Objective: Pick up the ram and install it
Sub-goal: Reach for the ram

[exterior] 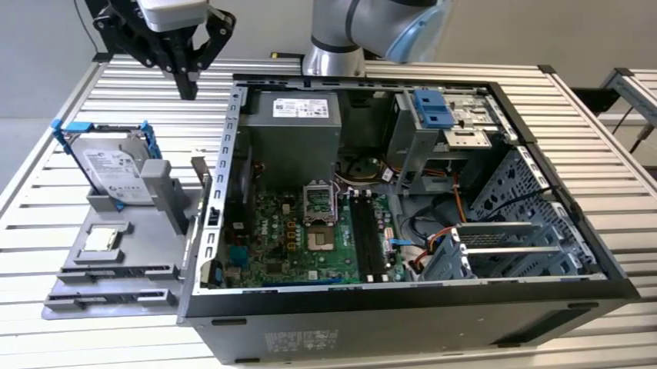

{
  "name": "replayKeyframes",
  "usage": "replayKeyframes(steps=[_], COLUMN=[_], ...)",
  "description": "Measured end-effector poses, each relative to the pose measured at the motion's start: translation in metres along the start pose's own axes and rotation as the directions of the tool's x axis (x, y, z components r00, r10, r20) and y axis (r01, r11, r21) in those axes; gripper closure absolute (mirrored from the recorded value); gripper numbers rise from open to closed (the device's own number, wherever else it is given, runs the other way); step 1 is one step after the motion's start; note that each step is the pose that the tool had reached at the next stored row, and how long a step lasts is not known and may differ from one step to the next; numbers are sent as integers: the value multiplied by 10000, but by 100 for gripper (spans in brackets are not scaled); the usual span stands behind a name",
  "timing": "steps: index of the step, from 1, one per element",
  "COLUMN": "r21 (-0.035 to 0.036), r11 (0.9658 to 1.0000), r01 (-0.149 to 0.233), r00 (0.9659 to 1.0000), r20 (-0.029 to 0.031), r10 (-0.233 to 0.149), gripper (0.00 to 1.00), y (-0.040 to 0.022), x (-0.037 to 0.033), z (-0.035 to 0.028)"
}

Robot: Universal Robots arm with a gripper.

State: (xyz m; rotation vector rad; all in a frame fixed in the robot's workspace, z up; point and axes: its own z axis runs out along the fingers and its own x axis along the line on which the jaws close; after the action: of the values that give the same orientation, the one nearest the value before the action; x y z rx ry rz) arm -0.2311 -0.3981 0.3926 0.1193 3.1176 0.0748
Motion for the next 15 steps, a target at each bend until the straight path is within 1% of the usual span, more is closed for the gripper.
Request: replayKeyframes(steps=[9,15], r21=[0,0], r11=[10000,10000], r01=[-24,-38], r00=[10000,10000], r20=[1,2], r10=[24,38], gripper=[100,100], y=[-13,-24], x=[197,342], z=[-4,-7])
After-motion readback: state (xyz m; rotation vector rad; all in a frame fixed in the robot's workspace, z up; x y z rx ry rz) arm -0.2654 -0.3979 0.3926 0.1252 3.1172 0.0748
